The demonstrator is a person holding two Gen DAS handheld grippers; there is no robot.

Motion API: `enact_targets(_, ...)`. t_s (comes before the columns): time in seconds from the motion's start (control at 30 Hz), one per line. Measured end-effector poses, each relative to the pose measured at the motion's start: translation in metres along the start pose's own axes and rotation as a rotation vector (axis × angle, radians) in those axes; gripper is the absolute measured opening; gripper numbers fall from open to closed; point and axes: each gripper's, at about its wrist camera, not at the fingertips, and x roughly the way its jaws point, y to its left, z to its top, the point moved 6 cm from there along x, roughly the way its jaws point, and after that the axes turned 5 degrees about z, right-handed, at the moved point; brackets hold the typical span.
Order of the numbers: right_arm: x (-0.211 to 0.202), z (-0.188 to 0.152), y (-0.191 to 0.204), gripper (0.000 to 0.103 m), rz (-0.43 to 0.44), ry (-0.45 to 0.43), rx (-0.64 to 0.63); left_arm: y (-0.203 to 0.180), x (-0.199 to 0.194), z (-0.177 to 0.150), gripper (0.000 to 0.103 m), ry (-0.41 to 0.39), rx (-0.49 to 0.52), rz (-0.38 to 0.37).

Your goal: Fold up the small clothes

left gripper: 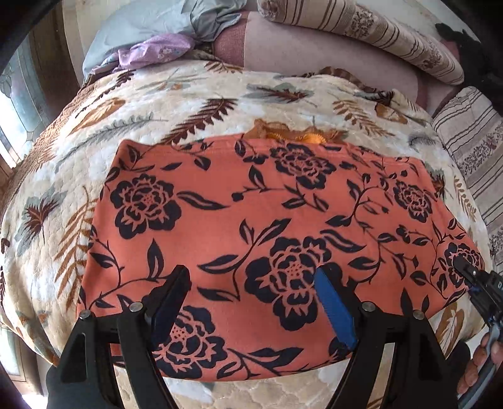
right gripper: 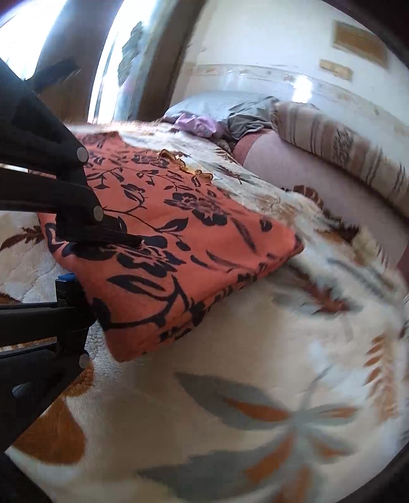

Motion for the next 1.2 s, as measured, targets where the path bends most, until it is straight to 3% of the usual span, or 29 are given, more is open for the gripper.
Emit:
enact_targets(0.07,-0.005,-0.003,0.012,0.013,-0.057,-0.003,-0.116,-0.005,-0.003,0.008,0.082,-0.037,0.001,-0.003)
enact_targets(0.13,0.02,-0.017,-0.014,0.016,-0.104,0.117,-0.095,-0.011,0.008,0.012,0.084,-0.013,0.005,-0.002)
enact_targets(0.17,0.028,-0.023,-0.032,0.019,-0.048,0.153,-0.017,-0.015,0.019,0.012,0.084,0.019,0.012,-0.002)
enact_targets(0.2,0.02,-0.021,-0.042,0.02,0.055,0.112,0.067,-0.019,0.032,0.008,0.084,0.058,0.031,0.003)
enact_targets(0.23,0.013,-0.02,-0.05,0.027,0.107,0.126,0.133,-0.023,0.044,0.003,0.084,0.093,0.06,0.028)
enact_targets(0.27,0.006,-0.019,-0.055,0.031,0.128,0.145,0.165,-0.025,0.047,0.001,0.087,0.075,0.082,0.049)
enact_targets(0.3,-0.004,-0.017,-0.059,0.044,0.134,0.146,0.172,-0.026,0.045,0.001,0.09,0.032,0.089,0.06)
enact_targets(0.33,-0.014,-0.013,-0.061,0.075,0.14,0.129,0.167,-0.026,0.046,0.0,0.091,0.02,0.092,0.066)
enact_targets(0.4,-0.033,0.002,-0.063,0.091,0.146,0.082,0.151,-0.024,0.048,-0.001,0.093,0.01,0.086,0.054)
enact_targets(0.53,-0.021,0.055,-0.05,0.091,0.234,0.093,0.098,-0.023,0.049,-0.001,0.094,0.005,0.088,0.051)
enact_targets(0.7,0.063,0.118,-0.026,0.09,0.302,0.266,0.024,-0.025,0.05,0.0,0.094,0.005,0.093,0.047)
enact_targets(0.8,0.116,0.134,-0.023,0.088,0.205,0.377,-0.032,-0.024,0.051,0.0,0.095,0.003,0.096,0.039)
enact_targets(0.87,0.143,0.13,-0.027,0.068,0.157,0.447,-0.024,-0.023,0.051,-0.001,0.096,-0.001,0.099,0.033)
enact_targets(0.93,0.151,0.126,-0.019,0.026,0.146,0.473,-0.06,-0.023,0.052,0.0,0.096,-0.007,0.101,0.028)
enact_targets(1.03,0.135,0.127,0.013,0.021,0.044,0.388,-0.232,-0.021,0.053,0.0,0.098,-0.014,0.108,0.02)
enact_targets(1.1,0.129,0.128,0.025,0.02,-0.104,0.296,-0.403,-0.022,0.054,0.0,0.099,-0.02,0.108,0.023)
enact_targets(1.17,0.153,0.114,0.004,0.022,-0.195,0.38,-0.402,-0.023,0.055,0.002,0.1,-0.013,0.109,0.032)
enact_targets(1.2,0.155,0.116,-0.002,0.032,-0.178,0.356,-0.351,-0.023,0.054,0.003,0.1,0.001,0.113,0.031)
